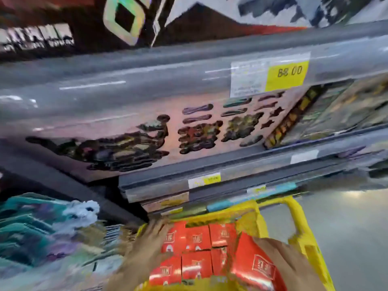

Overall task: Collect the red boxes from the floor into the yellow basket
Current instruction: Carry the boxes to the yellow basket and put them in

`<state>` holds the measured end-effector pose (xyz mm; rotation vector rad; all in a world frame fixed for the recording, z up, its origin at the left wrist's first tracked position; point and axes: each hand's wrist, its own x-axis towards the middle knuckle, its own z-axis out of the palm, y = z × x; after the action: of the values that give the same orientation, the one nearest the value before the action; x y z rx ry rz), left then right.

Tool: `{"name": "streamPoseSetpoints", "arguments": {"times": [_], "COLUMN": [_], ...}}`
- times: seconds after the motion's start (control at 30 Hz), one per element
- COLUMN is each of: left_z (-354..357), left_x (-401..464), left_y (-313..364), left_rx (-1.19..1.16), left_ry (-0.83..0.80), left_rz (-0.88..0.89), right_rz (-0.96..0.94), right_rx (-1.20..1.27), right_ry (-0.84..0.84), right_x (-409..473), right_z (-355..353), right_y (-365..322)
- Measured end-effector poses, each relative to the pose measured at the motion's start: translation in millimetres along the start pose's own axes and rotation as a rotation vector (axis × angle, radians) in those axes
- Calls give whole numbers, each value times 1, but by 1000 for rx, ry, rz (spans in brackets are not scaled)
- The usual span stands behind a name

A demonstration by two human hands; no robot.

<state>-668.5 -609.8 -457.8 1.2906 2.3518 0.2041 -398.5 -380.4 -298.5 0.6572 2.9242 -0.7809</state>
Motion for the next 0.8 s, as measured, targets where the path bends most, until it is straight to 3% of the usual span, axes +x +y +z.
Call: {"name": "streamPoseSetpoints", "arguments": {"times": [0.1, 0.27, 0.8], "left_z": [29, 35, 33], "left_x": [8, 6, -3], "left_y": [-23, -31, -27], "left_rx": [-68, -134, -147], "left_ry": [38, 45, 98], "left_rz": [58, 77, 57], "right_rz": [-26, 30, -256], "right_rx": [-28, -84, -245], "right_ry": [29, -76, -336], "right_x": [2, 16, 151], "right_z": [30, 72, 179], "right_y": [14, 24, 18]}}
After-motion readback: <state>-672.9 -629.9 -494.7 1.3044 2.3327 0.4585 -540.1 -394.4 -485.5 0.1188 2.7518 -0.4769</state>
